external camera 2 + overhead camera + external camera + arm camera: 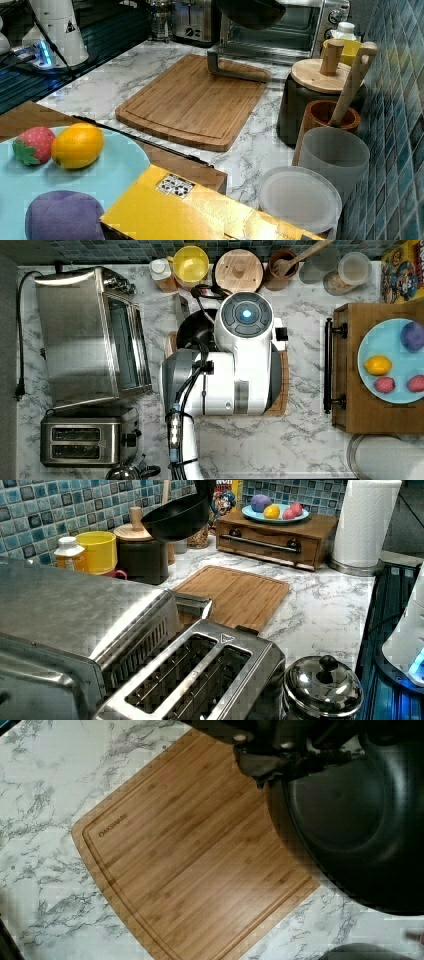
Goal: Put the bowl in the oven.
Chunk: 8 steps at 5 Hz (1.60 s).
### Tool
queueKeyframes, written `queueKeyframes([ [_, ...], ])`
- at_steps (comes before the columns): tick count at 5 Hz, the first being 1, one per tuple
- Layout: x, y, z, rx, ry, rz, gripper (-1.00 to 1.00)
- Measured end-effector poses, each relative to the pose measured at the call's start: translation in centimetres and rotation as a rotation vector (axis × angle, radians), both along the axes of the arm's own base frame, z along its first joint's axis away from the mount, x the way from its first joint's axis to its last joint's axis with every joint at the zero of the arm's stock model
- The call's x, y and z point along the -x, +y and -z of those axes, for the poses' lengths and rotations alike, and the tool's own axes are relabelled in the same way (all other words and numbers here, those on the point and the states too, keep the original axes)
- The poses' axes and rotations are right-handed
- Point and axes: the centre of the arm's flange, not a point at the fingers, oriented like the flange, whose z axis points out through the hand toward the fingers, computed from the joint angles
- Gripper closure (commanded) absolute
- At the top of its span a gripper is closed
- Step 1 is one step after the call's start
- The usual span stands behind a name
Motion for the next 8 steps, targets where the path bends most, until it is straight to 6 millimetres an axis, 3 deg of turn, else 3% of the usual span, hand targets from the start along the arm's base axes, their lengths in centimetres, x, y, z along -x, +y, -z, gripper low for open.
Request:
queueKeyframes([
  [3, -0.3, -0.3, 1.8, -0.001, -0.003, -0.059, 1.00],
  [5, -2.9, -0.1, 5.8, -0.036, -0.063, -0.401, 1.00],
  [6, -3.5, 0.8, 8.1, -0.070, -0.076, -0.442, 1.00],
  [8, -4.3, 3.0, 8.7, -0.112, -0.204, -0.552, 1.00],
])
